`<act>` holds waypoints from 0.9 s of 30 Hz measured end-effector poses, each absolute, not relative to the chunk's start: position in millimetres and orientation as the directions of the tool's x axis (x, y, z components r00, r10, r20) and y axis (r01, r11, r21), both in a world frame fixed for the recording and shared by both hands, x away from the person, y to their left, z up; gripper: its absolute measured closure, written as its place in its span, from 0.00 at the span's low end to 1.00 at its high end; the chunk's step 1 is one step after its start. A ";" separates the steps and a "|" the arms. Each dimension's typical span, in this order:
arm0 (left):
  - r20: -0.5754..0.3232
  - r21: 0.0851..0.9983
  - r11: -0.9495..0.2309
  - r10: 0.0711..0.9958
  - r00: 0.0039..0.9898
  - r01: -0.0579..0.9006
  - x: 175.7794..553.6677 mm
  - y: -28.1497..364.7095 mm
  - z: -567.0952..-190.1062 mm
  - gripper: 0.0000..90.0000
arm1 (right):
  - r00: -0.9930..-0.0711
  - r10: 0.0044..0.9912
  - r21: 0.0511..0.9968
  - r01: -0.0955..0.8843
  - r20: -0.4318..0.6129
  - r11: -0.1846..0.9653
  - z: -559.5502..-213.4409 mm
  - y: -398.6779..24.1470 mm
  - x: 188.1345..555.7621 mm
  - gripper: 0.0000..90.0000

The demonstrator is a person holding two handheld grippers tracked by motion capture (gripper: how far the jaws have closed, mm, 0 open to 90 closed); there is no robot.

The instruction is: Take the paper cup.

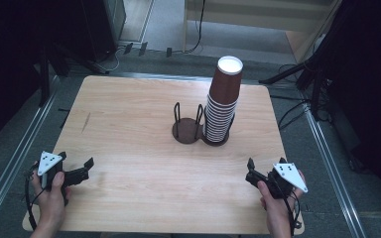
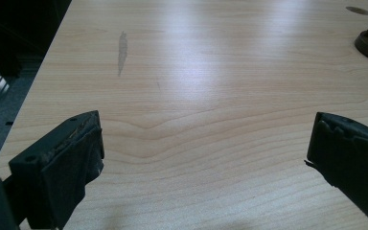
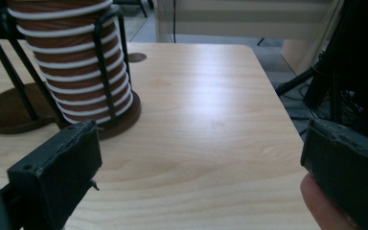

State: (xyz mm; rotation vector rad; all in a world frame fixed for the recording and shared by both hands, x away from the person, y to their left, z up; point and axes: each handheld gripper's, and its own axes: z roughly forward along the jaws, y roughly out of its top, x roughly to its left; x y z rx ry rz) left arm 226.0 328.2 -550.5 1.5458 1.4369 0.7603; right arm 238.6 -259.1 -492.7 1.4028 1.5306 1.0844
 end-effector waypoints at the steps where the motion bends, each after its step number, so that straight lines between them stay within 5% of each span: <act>1: -0.122 0.891 0.043 0.981 0.148 0.451 226.0 328.2 -550.5 0.00 | -0.088 0.996 0.943 0.332 0.002 0.027 -492.7 -259.1 238.6 0.00; 27: -0.127 0.887 0.050 0.982 0.138 0.458 227.0 328.3 -550.6 0.00 | -0.201 0.980 0.967 0.249 -0.007 0.058 -427.6 -207.9 260.3 0.00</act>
